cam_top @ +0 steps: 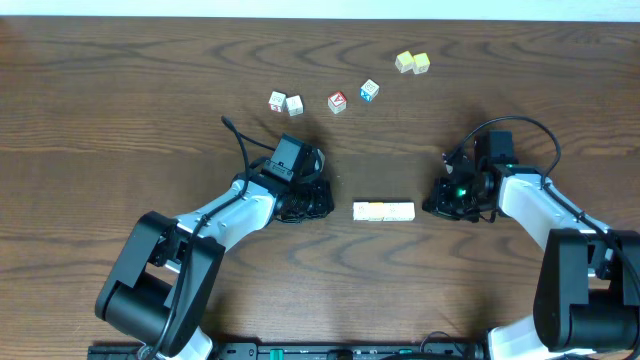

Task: Lift 4 blocks
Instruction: 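Lower left gripper to the 'A' end and right gripper to the '0' end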

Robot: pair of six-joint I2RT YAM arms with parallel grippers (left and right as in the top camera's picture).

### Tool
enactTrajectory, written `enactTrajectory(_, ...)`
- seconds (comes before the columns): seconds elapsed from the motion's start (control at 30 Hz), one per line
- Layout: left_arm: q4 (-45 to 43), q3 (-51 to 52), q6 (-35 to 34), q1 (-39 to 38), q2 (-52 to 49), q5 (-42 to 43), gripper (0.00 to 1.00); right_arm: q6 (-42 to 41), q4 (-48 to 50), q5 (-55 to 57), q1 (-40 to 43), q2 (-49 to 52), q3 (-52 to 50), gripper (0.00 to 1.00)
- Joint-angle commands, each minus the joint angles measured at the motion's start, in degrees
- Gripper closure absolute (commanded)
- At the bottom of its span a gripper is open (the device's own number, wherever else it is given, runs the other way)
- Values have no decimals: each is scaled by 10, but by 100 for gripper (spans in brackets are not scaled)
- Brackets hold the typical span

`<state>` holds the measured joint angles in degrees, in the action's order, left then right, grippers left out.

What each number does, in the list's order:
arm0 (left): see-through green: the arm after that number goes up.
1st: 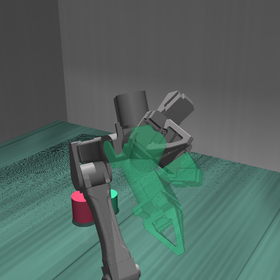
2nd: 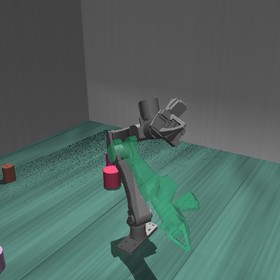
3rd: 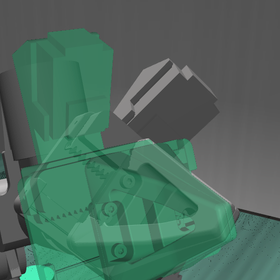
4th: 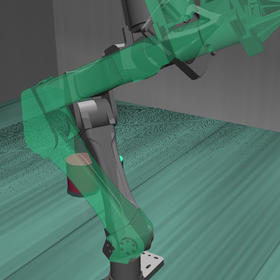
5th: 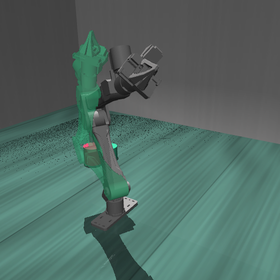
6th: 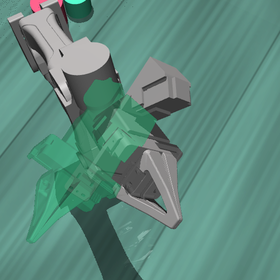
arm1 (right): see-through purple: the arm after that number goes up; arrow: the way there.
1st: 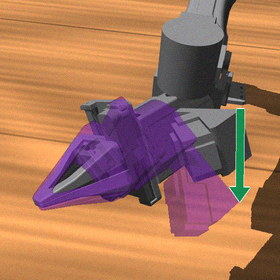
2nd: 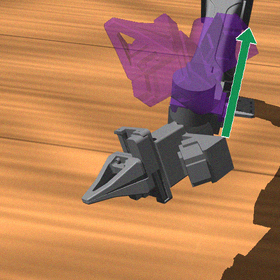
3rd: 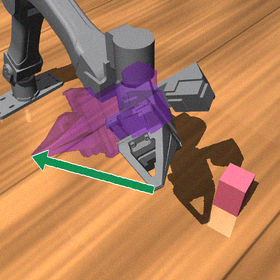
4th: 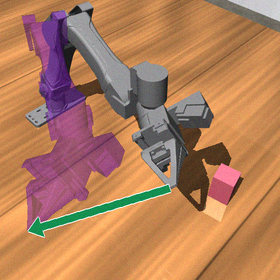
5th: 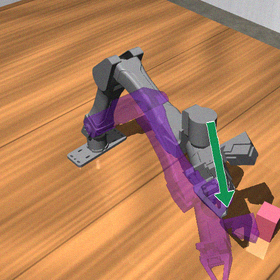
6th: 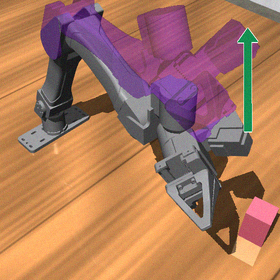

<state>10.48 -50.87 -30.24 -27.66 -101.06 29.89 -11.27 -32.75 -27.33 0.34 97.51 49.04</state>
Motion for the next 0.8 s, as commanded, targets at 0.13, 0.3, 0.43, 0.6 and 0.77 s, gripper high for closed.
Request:
enactTrajectory(0.13, 1, 0, -10, -3, -5, 12, 92, 24, -9, -47, 7, 4, -3, 99)
enactTrajectory(0.3, 1, 0, -9, -19, -5, 4, 92, 33, -21, -43, 7, 4, -3, 99)
enactTrajectory(0.43, 1, 0, -10, -37, -9, -24, 92, 32, -23, -22, 7, 4, -3, 99)
enactTrajectory(0.6, 0, 0, -9, -50, -9, -45, 93, 32, -29, -6, 7, 4, -3, 99)
enactTrajectory(0.77, -7, 0, -9, -50, -9, -51, 93, 33, -29, -6, 7, 4, -3, 99)
